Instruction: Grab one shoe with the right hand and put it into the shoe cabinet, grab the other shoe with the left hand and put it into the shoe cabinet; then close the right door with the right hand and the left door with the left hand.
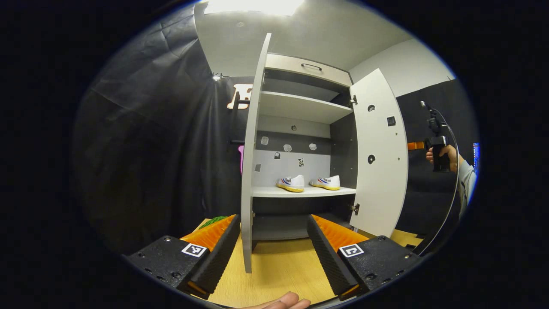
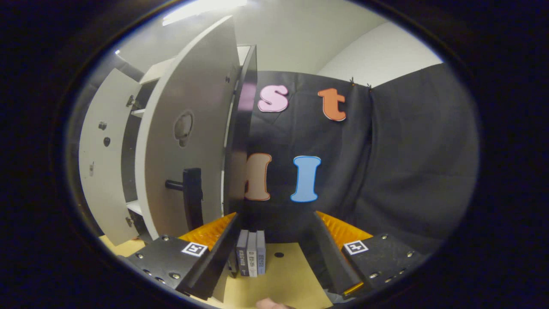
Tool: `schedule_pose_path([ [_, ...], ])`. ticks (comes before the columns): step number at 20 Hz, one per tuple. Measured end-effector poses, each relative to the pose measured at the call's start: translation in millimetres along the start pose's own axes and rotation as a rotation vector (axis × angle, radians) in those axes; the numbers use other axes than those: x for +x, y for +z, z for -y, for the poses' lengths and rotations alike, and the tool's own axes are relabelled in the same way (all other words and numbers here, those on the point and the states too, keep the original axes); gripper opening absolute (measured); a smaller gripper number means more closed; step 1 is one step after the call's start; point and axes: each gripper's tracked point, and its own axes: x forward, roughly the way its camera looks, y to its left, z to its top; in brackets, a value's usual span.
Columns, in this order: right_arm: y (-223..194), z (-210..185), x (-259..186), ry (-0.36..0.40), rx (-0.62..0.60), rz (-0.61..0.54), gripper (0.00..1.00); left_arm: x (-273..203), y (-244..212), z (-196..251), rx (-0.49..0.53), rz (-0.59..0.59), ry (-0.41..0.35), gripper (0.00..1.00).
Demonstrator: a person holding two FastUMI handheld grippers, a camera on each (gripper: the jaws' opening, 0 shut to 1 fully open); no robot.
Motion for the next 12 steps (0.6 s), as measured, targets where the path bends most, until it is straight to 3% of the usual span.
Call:
schedule_pose_path([
  [3,-9,-14,11,0.024,-0.011,-0.023,1.00,1,-5,1,-0.010,-0.016,-0.011,0.96],
  [4,-7,-15,11,0.026,-0.007,-0.013,0.92,1,-7,0,-0.010,-0.020,-0.009,0.96],
  [7,-10,-26,9,0.048,0.024,-0.040,0.95,-2,-8,-2,-0.011,-0.021,-0.002,0.96],
  [12,-5,-85,9,0.117,0.010,-0.039,0.91,-6,-4,-2,-0.007,-0.019,0.006,0.96],
])
